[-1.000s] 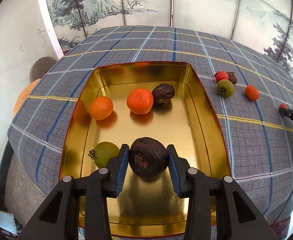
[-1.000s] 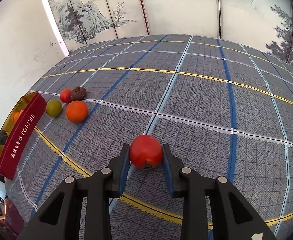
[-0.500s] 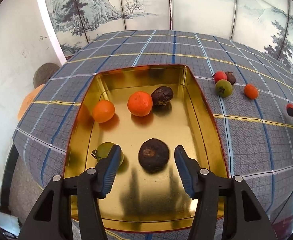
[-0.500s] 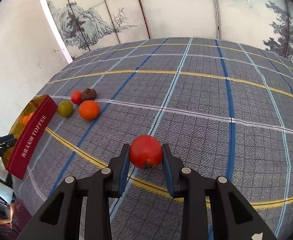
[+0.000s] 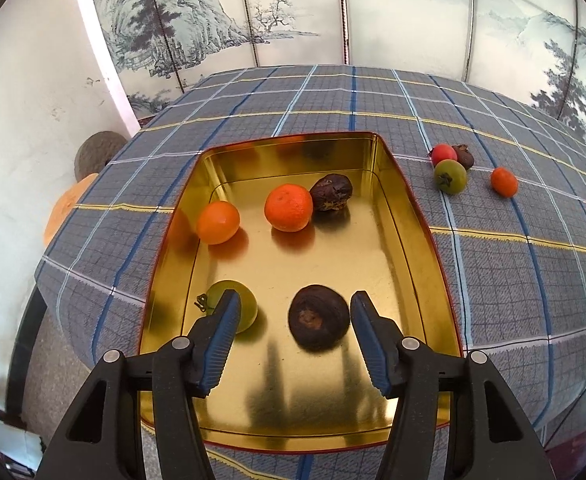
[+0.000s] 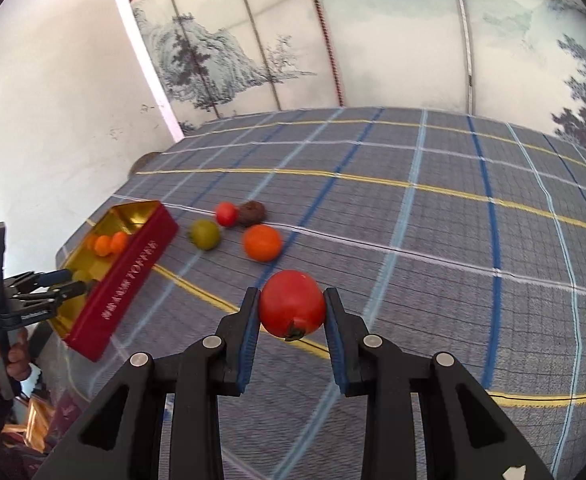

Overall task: Organize fruits
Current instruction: 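Place the dark persimmon in the tin with the left gripper while the right gripper grasps the red fruit, then lower the red fruit into the tin and open the right gripper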

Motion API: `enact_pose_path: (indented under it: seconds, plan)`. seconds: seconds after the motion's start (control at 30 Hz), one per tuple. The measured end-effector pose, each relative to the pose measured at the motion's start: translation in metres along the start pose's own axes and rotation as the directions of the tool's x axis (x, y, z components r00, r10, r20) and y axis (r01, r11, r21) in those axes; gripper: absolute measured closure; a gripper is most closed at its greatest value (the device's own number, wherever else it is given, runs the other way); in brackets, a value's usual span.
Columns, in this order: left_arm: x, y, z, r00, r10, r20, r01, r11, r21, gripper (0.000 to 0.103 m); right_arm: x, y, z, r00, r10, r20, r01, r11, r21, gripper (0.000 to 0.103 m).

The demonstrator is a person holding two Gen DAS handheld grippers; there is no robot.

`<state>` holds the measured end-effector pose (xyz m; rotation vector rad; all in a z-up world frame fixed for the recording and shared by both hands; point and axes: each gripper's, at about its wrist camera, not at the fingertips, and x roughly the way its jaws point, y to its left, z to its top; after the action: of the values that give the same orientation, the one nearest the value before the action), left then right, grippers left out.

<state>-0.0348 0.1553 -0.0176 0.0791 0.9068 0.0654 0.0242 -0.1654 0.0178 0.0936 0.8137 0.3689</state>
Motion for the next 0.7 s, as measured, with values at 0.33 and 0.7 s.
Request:
enact_pose_path:
  seconds: [0.33,0.7]
  plan:
    - [-0.008,0.009,-0.005,1.0,-0.014,0.018,0.014,1.0,-0.018,0.045,0.004,0.063,0.015,0.99,0.141,-0.006,-0.141,0.987,-0.073,0.074]
    - [-0.014,0.03,-0.014,0.999,-0.007,0.043,0.009,0.998,-0.061,0.044,0.037,0.15,0.027,0.965,0.249,-0.078,-0.26,0.943,-0.209,0.074]
